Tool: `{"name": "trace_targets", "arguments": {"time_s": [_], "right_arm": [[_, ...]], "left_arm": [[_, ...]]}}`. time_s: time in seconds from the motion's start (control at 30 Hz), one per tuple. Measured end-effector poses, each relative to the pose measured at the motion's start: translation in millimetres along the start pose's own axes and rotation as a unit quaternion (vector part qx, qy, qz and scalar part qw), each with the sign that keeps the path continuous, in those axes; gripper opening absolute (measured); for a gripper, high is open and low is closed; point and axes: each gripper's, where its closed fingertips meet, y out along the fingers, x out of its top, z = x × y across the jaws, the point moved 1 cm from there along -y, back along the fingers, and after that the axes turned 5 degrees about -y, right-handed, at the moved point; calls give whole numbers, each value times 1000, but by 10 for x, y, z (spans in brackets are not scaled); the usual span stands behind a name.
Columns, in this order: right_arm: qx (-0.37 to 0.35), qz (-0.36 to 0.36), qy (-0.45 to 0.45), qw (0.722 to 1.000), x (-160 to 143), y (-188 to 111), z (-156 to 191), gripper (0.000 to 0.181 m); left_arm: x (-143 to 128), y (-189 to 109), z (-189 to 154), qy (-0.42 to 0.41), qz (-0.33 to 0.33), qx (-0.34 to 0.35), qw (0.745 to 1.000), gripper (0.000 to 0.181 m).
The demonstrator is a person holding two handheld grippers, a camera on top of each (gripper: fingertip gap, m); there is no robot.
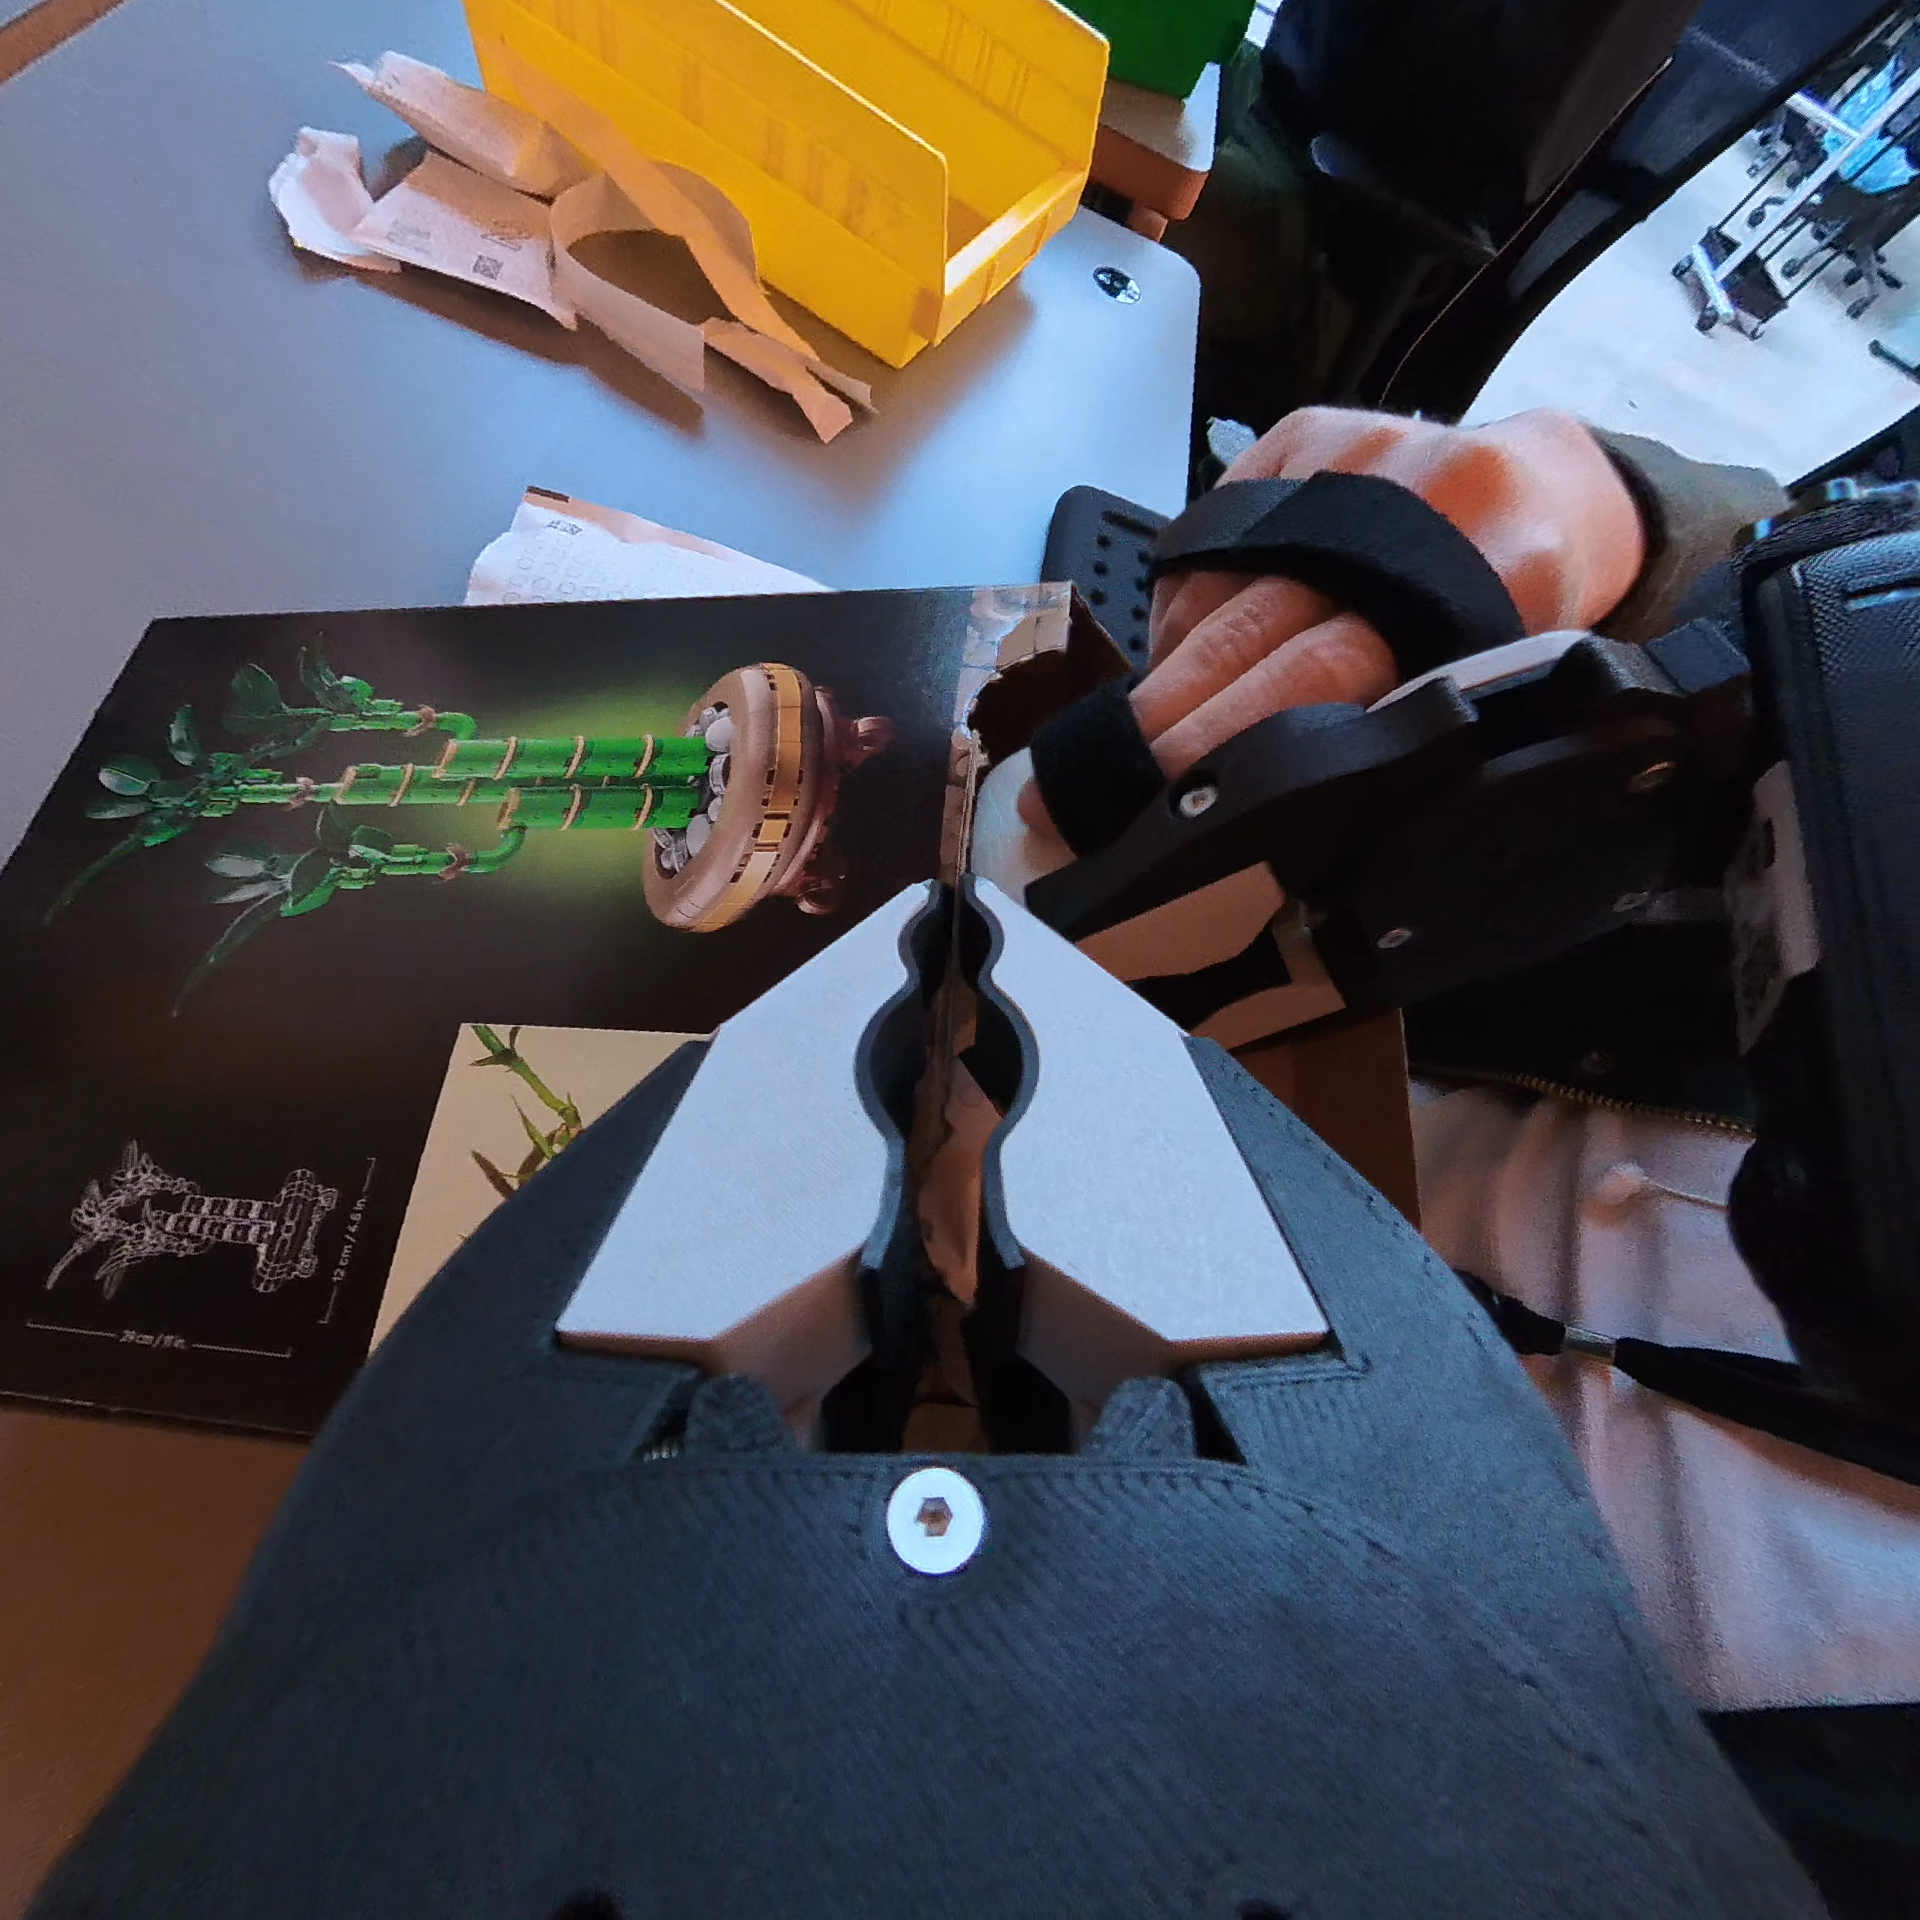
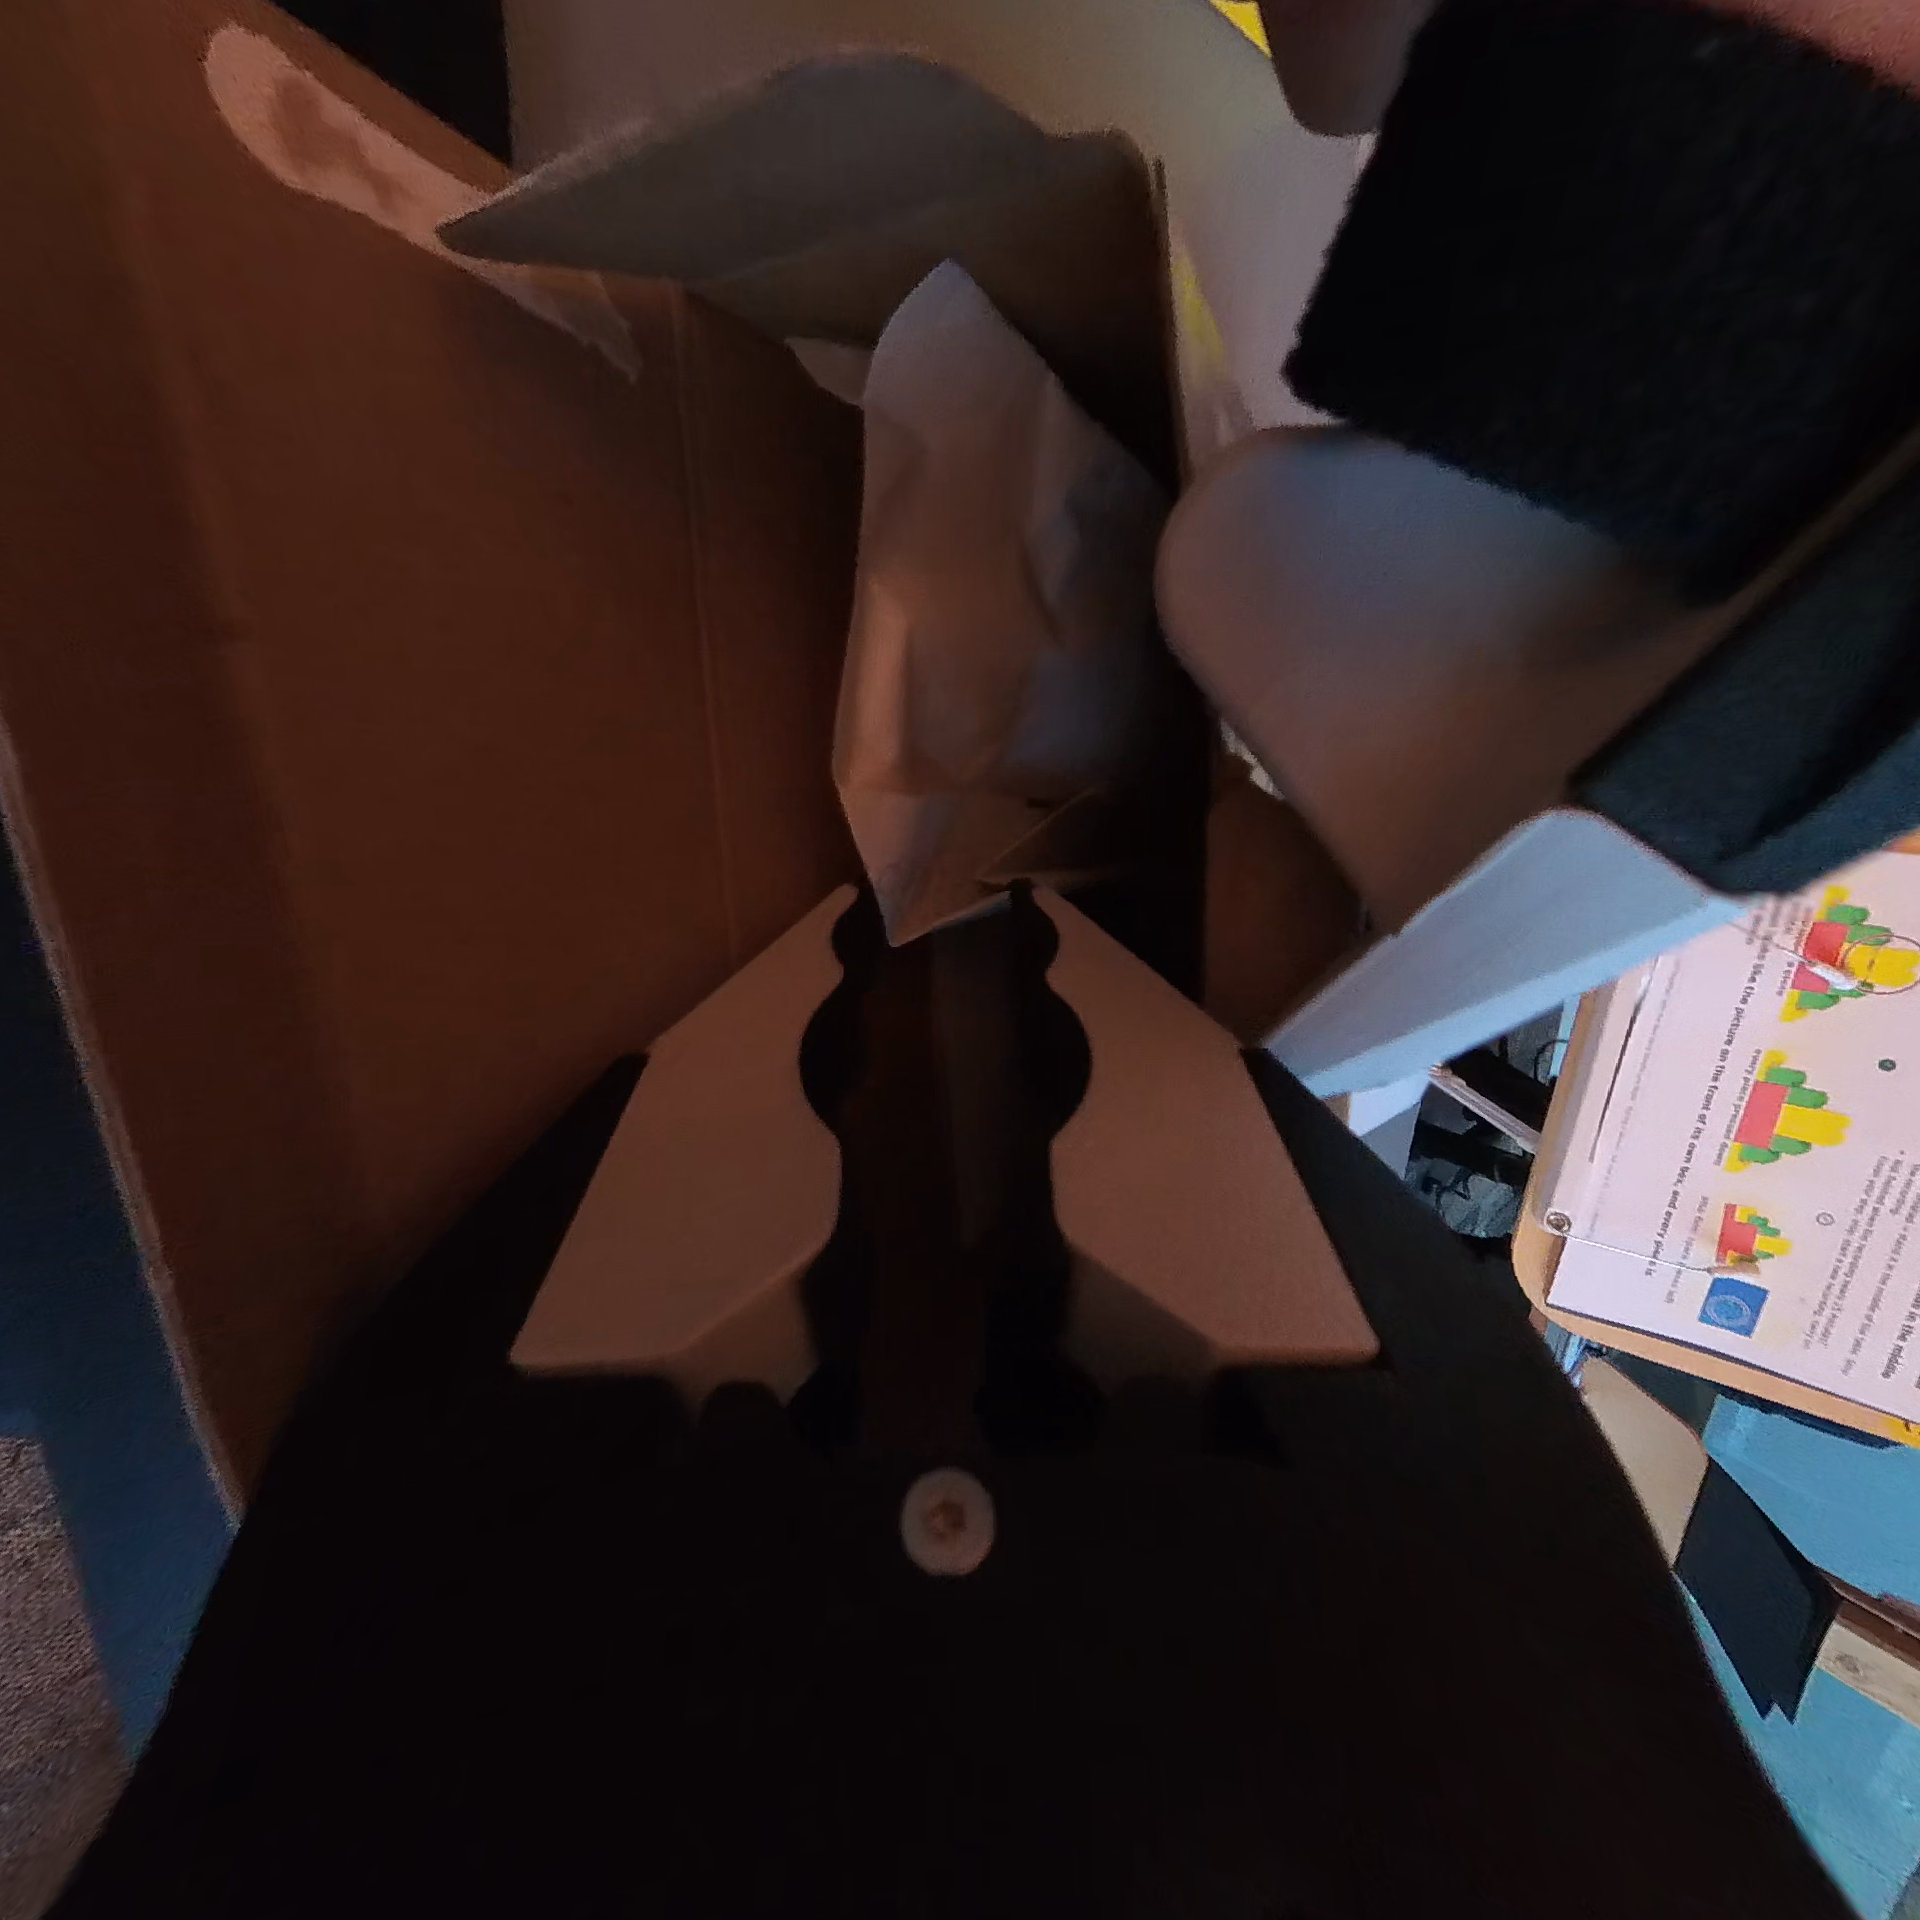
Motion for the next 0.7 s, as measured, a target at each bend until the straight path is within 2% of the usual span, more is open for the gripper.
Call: {"name": "trace_targets", "arguments": {"time_s": [0.07, 0.13, 0.2, 0.23, 0.27, 0.3, 0.33, 0.4, 0.47, 0.53, 0.6, 0.63, 0.7], "right_arm": [[-23, -14, 17, 1000, -2, -144, -98, 28], [-90, -79, 64, 991, -3, -551, -339, 21], [-162, -176, 143, 960, -117, -1125, -587, 27], [-184, -221, 180, 941, -251, -1379, -644, 38], [-193, -263, 212, 921, -405, -1560, -643, 54], [-190, -295, 231, 908, -576, -1627, -587, 55], [-180, -307, 251, 900, -759, -1581, -513, 56], [-105, -263, 318, 905, -1176, -1165, -241, 61], [-16, -232, 376, 897, -1413, -723, 47, 69], [21, -207, 420, 883, -1582, -384, 168, 81], [22, -143, 519, 843, -1908, -111, 134, 80], [36, -135, 563, 815, -1999, -29, 104, 81], [67, -166, 617, 767, -2038, 86, -61, 76]], "left_arm": [[22, -22, 11, -6, -9, -9, 1000, 0], [69, -84, 34, -13, -28, -18, 999, 0], [94, -177, 54, -19, -42, -27, 999, 0], [105, -231, 67, -17, -49, -29, 998, 0], [120, -289, 82, -13, -55, -29, 998, 0], [137, -346, 99, -7, -62, -28, 998, 0], [152, -401, 119, -3, -67, -27, 997, 0], [175, -496, 177, -2, -72, -18, 997, 0], [185, -573, 251, 4, -72, 4, 997, 0], [195, -632, 345, 8, -68, 40, 997, 0], [175, -669, 436, 18, -57, 82, 995, 0], [145, -667, 474, 20, -48, 98, 994, 0], [22, -616, 529, 20, -17, 118, 993, 0]]}}
